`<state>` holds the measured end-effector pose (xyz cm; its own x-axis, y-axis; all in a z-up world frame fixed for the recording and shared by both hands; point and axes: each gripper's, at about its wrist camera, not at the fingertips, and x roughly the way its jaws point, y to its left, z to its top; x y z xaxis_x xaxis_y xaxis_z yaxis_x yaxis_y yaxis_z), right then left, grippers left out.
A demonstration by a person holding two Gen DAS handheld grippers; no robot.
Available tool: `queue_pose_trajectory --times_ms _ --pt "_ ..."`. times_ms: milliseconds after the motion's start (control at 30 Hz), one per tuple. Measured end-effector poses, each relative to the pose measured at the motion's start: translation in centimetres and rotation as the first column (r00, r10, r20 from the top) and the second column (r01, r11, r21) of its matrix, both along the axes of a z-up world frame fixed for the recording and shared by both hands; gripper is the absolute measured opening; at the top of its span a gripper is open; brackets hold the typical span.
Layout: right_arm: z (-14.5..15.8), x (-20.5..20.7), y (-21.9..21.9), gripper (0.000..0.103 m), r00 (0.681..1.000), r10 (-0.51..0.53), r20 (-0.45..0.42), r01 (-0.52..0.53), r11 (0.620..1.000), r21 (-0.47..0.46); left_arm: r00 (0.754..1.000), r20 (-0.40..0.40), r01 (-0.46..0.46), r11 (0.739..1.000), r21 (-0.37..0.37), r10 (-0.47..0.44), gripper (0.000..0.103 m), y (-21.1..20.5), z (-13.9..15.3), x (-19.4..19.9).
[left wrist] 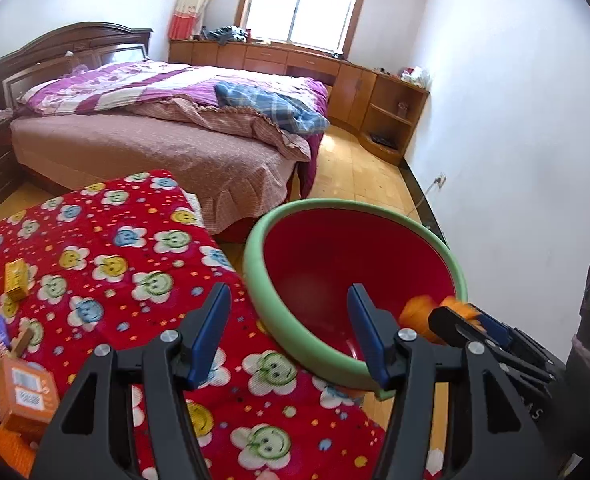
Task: Collect trash
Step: 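Open the left gripper over the bucket while the right gripper drops the wrapper in, then move the left gripper back to the quilt and grasp the orange mesh bag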
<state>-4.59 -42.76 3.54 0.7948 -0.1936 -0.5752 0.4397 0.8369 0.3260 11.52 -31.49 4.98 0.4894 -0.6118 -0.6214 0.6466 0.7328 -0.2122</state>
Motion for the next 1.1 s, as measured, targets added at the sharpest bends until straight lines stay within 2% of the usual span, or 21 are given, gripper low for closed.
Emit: queue_pose_trajectory --times_ms 333,633,900,1100 --pt "1.0 -0.6 1.5 0.068 1.0 0.012 0.025 -0.012 1.0 0.006 0.996 -0.019 -0.087 0.996 -0.009 0.087 0.06 4.5 1.0 -0.9" --pt "2.2 -1.2 4.2 0.068 0.997 0.062 0.045 -0.063 0.998 0.004 0.986 -0.014 -0.169 0.986 0.0 0.169 0.061 9.3 1.7 -2.1" --pt "2.3 -0.9 7.7 0.068 0.99 0.138 0.034 -0.139 0.99 0.003 0.963 -0.026 -0.267 0.963 0.037 0.268 0.061 14.4 1.6 -3.2" --pt "2.2 -0.6 9.7 0.068 0.982 0.188 0.023 -0.188 0.982 0.006 0.938 -0.039 -0.34 0.937 0.086 0.344 0.061 17.6 0.7 -3.2"
